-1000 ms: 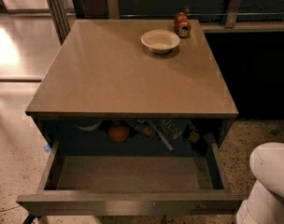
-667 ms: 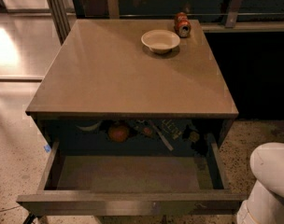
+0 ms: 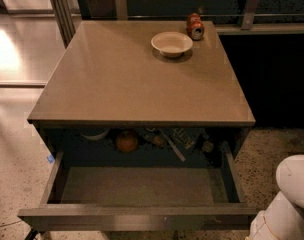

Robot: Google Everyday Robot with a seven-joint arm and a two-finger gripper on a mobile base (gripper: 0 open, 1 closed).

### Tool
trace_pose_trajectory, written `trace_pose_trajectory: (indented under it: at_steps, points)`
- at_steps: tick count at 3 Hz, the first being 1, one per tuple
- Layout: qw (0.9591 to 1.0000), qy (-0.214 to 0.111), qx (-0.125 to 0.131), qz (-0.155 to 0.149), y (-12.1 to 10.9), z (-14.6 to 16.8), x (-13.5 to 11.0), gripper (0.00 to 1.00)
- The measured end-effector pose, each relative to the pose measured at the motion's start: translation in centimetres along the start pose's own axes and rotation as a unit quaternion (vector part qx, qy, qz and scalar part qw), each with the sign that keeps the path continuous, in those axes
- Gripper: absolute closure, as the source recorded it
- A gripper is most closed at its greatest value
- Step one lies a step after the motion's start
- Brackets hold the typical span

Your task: Close top drawer

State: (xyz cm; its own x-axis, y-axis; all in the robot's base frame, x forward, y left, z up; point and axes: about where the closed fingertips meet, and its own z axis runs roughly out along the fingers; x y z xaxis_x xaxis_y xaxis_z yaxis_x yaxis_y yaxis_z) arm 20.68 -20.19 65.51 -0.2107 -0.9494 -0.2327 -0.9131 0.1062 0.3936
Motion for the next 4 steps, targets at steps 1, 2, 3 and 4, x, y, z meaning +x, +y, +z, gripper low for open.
trace_pose_trajectory:
  at_steps: [1,2,3,4]
  points:
    - [1.0,-0.001,0.0,0.002,-0.1,0.1,0.0,1.0]
    - [0.9995,-0.023,0.022,0.005,-1.7,0.5,-1.9,1.0]
    - [0.9992,-0.037,0.017,0.004,-4.2,0.1,-3.8,1.0]
    - [0.9992,-0.037,0.017,0.004,-4.2,0.1,-3.8,0.97]
